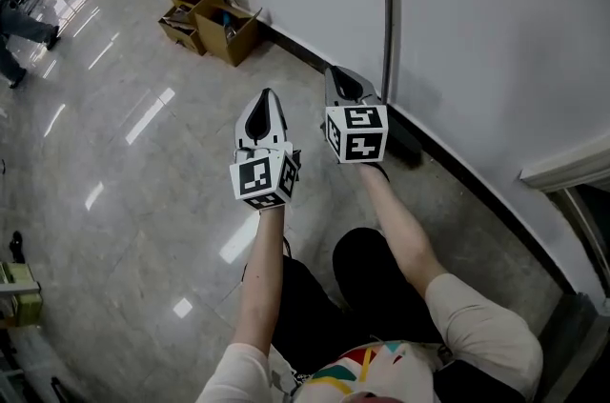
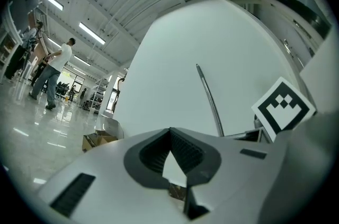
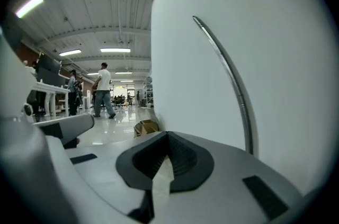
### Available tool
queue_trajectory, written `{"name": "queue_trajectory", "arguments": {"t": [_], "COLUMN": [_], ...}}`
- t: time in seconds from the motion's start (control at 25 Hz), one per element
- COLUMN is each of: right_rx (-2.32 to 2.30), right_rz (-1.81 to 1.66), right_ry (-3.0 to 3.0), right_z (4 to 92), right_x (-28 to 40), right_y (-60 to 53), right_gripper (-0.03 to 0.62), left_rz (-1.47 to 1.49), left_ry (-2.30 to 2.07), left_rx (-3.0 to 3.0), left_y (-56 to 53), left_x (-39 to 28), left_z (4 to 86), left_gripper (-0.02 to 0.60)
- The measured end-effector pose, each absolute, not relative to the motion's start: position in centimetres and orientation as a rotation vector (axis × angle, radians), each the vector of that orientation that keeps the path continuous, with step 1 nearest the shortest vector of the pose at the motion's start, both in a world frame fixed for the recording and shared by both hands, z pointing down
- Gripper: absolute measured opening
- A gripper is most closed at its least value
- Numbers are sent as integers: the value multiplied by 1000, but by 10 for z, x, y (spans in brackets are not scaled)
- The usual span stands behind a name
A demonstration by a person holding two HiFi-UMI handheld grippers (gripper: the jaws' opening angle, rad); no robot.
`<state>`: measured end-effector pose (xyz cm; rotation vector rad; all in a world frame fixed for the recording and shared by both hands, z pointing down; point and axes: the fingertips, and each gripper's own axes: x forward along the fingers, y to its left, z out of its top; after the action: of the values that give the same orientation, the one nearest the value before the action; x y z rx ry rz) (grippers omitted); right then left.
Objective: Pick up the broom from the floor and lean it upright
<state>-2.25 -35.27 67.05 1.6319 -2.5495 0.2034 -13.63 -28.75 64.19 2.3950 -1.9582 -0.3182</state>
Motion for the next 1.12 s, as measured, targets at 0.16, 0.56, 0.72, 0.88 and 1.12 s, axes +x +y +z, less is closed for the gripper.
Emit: {"name": "queue_trajectory", "arguments": {"t": [0.16,0.56,0.72,0.88,1.12], "right_rx": [1492,1416,1449,1445,1286], "right_rz": [130,163,213,322,418], "right_ry": [-2598,-2668,-2672,-2704,-2707], "right_z": [671,683,692,671,526], "right_x": [-57,-73,-77,-91,-116], "right_y": [-339,-328,-337,-324,-287], "right_gripper": [14,14,14,14,14], "left_rz": [-305,-408,-405,-358,-247], "left_ry": [-1965,-2025,-1973,-2066,-2158], "left_rx": [2396,2348,2326,2268,2120], "left_y": [-287,-273,-272,-273,-270], "left_x": [-136,-153,-155,-175,-201], "left_z": [645,625,632,597,477], "left_gripper": [44,45,45,46,46]}}
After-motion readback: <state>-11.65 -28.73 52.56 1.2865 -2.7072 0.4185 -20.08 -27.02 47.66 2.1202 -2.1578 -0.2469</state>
